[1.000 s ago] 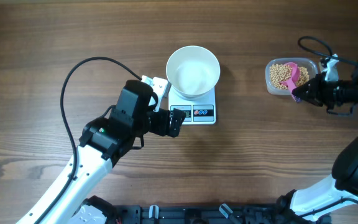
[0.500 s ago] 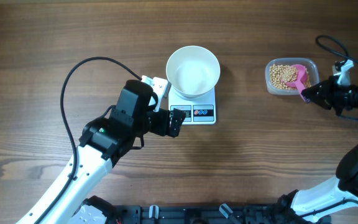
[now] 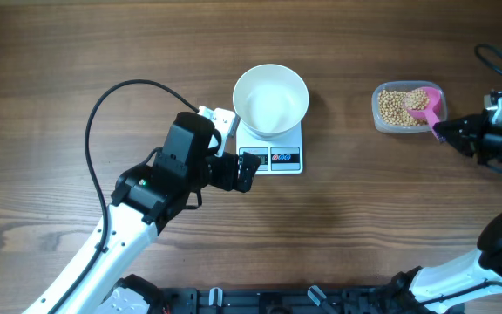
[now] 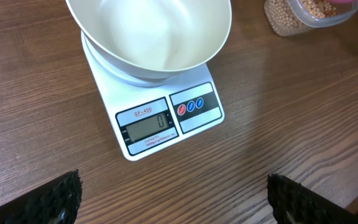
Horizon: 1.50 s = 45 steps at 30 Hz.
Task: Scoop item into bowl and weigh 150g on scale
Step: 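Drag the scoop through the soybeans and lift it filled, then carry the filled scoop left over the white bowl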
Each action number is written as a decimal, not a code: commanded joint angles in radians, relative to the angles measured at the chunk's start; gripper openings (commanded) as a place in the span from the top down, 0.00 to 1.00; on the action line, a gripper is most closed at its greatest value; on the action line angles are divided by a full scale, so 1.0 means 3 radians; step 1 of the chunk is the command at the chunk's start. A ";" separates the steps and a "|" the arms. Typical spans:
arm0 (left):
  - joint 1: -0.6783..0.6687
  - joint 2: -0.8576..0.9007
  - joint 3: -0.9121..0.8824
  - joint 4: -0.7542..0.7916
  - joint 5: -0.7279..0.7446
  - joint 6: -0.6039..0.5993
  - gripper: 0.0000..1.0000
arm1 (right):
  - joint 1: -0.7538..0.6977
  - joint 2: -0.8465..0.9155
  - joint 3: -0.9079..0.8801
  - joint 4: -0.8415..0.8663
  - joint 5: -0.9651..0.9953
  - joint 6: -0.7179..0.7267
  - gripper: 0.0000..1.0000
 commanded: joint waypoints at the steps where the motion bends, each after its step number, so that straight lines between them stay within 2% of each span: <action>1: -0.0014 0.0005 -0.0004 0.0000 -0.0019 0.0065 0.00 | -0.0011 0.0046 -0.0015 -0.0122 -0.0402 -0.0305 0.96; 13: -0.0014 0.0005 -0.0004 0.0000 -0.0019 0.0065 0.00 | -0.0011 0.0046 -0.0015 -0.0217 -0.0749 -0.0502 0.96; 25: -0.0014 0.0005 -0.0004 0.0001 -0.0019 0.0065 0.00 | 0.0080 0.0046 -0.0015 -0.0496 -0.1015 -0.0506 0.96; 28: -0.0014 0.0005 -0.0004 0.0000 -0.0019 0.0065 0.00 | 0.0188 0.0046 -0.0015 -0.0600 -0.1043 -0.0523 0.96; 32: -0.0014 0.0005 -0.0004 0.0000 -0.0019 0.0065 0.00 | 0.0409 0.0046 -0.0015 -0.0825 -0.1356 -0.0853 0.96; 45: -0.0014 0.0005 -0.0004 0.0000 -0.0019 0.0065 0.00 | 0.1183 0.0046 -0.0015 -0.0820 -0.1597 -0.0755 0.96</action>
